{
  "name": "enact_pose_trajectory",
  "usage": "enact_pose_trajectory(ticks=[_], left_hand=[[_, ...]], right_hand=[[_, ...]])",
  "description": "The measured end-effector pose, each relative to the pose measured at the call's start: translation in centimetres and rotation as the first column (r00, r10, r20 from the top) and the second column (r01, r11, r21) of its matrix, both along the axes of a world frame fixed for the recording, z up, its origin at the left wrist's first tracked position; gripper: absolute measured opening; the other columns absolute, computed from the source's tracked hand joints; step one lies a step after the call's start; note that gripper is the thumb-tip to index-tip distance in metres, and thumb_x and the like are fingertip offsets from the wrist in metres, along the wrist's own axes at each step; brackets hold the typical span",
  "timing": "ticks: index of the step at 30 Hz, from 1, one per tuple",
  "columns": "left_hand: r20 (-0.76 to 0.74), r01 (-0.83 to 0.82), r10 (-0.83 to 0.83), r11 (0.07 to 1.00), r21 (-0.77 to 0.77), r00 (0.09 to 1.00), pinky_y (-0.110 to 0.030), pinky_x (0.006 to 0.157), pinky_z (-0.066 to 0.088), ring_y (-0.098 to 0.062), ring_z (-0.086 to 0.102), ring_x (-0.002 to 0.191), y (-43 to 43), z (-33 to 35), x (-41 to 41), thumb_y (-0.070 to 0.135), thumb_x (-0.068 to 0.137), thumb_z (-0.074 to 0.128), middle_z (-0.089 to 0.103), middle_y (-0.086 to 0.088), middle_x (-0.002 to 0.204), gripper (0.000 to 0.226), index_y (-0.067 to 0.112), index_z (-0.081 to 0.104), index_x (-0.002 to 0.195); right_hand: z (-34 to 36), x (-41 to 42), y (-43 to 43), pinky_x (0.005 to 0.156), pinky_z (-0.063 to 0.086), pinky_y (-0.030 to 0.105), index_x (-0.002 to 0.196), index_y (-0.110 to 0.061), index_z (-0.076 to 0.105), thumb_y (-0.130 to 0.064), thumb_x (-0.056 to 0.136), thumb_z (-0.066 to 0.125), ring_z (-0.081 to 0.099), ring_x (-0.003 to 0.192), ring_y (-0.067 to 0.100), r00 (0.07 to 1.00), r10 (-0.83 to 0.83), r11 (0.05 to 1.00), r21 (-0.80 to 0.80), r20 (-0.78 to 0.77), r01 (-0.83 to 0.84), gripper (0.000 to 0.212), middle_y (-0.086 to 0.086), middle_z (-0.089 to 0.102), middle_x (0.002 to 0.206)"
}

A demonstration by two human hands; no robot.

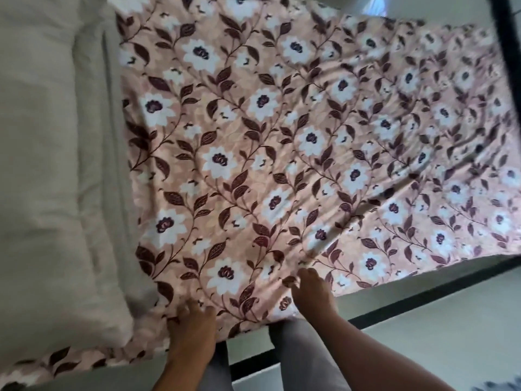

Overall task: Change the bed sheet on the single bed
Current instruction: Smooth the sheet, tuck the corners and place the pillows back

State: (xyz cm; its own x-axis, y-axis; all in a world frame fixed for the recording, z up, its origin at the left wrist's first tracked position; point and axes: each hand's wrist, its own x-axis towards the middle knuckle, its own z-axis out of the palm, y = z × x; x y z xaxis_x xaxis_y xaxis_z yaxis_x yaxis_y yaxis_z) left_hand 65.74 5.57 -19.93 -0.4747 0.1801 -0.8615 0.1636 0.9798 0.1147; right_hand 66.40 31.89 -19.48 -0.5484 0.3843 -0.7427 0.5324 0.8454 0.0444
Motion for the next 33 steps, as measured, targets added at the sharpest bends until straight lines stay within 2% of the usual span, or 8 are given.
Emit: enact_pose_trajectory(ticks=[7,11,13,24,26,28,30,33], left_hand=[[-0.183,0.115,-0.063,0.950,0.291,0.981,-0.055,0.092,0.055,-0.039,0.050,0.134,13.6,-1.9,-0.8,0.030,0.075,0.084,0.048,-0.016,0.149,0.076,0.018,0.050,0.141],[-0.312,0.304,-0.194,0.885,0.354,0.930,-0.056,0.120,0.024,-0.033,0.001,0.155,24.4,-3.0,-1.4,0.016,0.087,0.066,-0.004,-0.009,0.168,0.097,0.027,0.001,0.159],[-0.331,0.367,-0.256,0.867,0.337,0.908,-0.055,0.122,0.017,-0.031,0.001,0.155,28.7,-3.6,-1.4,0.018,0.090,0.063,-0.008,-0.009,0.168,0.092,0.027,0.005,0.160],[-0.025,0.509,-0.514,0.842,0.178,0.858,-0.053,0.121,0.023,-0.035,-0.020,0.151,37.5,-2.9,2.4,0.022,0.096,0.061,-0.030,-0.006,0.160,0.089,0.031,-0.001,0.158],[-0.085,0.506,-0.499,0.840,0.198,0.862,-0.047,0.110,0.043,-0.033,0.012,0.153,38.8,-2.2,1.9,0.017,0.095,0.061,0.006,-0.007,0.167,0.072,0.024,0.023,0.156],[-0.132,0.507,-0.489,0.833,0.224,0.862,-0.039,0.083,0.058,-0.025,0.057,0.120,39.8,-2.1,1.8,0.017,0.084,0.072,0.058,-0.007,0.134,0.050,0.019,0.058,0.132],[-0.115,0.497,-0.483,0.847,0.188,0.868,-0.036,0.072,0.058,-0.023,0.061,0.099,41.2,-2.6,1.8,0.019,0.084,0.072,0.061,-0.003,0.113,0.039,0.017,0.062,0.122],[-0.127,0.492,-0.480,0.865,0.095,0.868,-0.039,0.083,0.055,-0.026,0.058,0.110,43.1,-3.2,1.6,0.012,0.097,0.054,0.054,-0.008,0.124,0.033,0.012,0.054,0.130]], right_hand=[[-2.2,2.3,14.7,0.118,0.031,0.049,0.152,-0.009,0.032,-0.052,0.094,0.059,0.030,0.146,0.040,0.990,-0.083,0.981,0.166,-0.112,0.101,0.077,0.021,0.028,0.160],[-5.3,1.9,22.7,0.122,-0.004,0.053,0.161,-0.020,-0.013,-0.076,0.091,0.040,-0.013,0.154,0.036,0.994,0.083,0.992,0.104,-0.077,-0.075,0.104,0.016,-0.021,0.166],[-6.3,2.6,25.3,0.120,-0.006,0.061,0.159,-0.026,-0.017,-0.083,0.088,0.033,-0.017,0.153,0.037,0.984,0.151,0.987,0.061,-0.096,-0.146,0.104,0.012,-0.026,0.165],[-6.8,13.4,33.4,0.116,0.023,0.067,0.157,-0.018,0.034,-0.065,0.071,0.075,0.028,0.151,0.038,0.897,0.371,0.917,-0.058,-0.241,-0.395,0.106,0.016,0.024,0.166],[-6.1,13.0,34.7,0.107,0.043,0.059,0.149,-0.013,0.048,-0.048,0.076,0.080,0.047,0.139,0.039,0.858,0.378,0.913,-0.011,-0.349,-0.407,0.087,0.018,0.042,0.156],[-5.5,12.3,36.4,0.089,0.055,0.050,0.139,-0.011,0.058,-0.030,0.083,0.077,0.062,0.115,0.037,0.803,0.400,0.907,0.068,-0.442,-0.415,0.062,0.017,0.058,0.138],[-5.5,11.7,38.7,0.076,0.055,0.046,0.127,-0.016,0.064,-0.019,0.091,0.056,0.065,0.099,0.033,0.757,0.415,0.899,0.100,-0.504,-0.426,0.037,0.011,0.063,0.127],[-6.5,10.7,41.3,0.068,0.055,0.040,0.104,-0.019,0.072,-0.016,0.093,0.044,0.067,0.087,0.026,0.688,0.448,0.857,0.056,-0.571,-0.512,0.031,0.001,0.068,0.111]])
